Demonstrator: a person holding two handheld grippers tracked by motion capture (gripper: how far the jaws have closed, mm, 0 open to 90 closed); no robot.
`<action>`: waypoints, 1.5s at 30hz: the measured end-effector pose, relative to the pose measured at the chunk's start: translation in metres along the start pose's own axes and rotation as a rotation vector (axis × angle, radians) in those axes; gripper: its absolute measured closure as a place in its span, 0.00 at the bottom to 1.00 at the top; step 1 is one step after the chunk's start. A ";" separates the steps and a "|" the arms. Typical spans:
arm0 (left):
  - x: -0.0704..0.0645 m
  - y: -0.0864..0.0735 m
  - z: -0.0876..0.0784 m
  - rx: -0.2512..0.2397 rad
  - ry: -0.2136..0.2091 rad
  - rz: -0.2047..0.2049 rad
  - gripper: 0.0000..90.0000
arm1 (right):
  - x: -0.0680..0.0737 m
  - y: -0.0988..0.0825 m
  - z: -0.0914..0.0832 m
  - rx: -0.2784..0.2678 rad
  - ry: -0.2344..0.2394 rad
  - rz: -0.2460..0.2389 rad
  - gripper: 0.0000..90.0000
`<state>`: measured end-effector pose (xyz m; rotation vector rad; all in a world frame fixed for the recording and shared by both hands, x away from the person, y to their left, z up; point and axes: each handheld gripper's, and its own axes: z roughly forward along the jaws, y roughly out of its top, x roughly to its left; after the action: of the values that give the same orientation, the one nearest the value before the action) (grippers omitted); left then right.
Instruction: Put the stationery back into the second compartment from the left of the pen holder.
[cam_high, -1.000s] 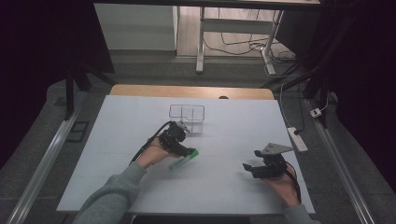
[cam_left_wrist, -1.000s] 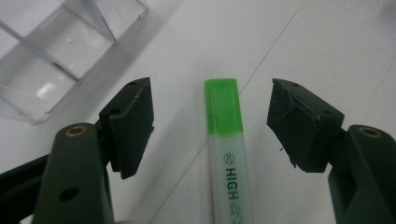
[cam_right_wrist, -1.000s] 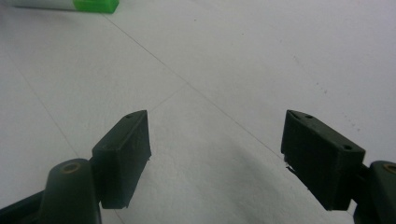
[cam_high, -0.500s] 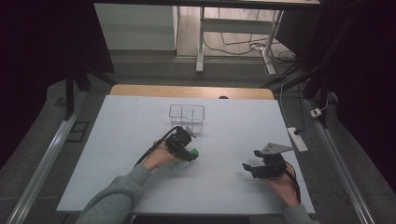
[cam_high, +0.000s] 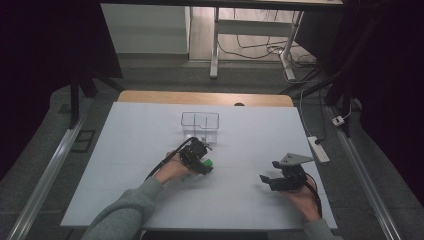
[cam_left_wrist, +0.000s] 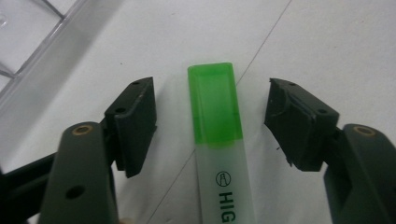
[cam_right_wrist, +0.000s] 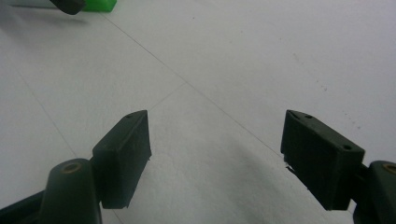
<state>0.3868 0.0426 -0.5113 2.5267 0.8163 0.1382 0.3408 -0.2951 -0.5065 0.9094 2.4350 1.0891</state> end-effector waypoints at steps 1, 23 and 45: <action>-0.001 0.000 0.000 0.001 0.002 0.005 0.39 | 0.000 0.000 0.000 0.000 0.000 0.000 0.27; -0.009 0.000 0.003 0.006 0.019 0.007 0.70 | 0.000 0.000 0.000 0.001 -0.002 -0.003 0.26; -0.007 -0.002 -0.013 -0.068 0.024 -0.005 0.74 | 0.000 0.000 -0.002 -0.003 -0.009 -0.005 0.26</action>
<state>0.3777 0.0452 -0.5007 2.4639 0.8136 0.1909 0.3396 -0.2965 -0.5051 0.9047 2.4258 1.0844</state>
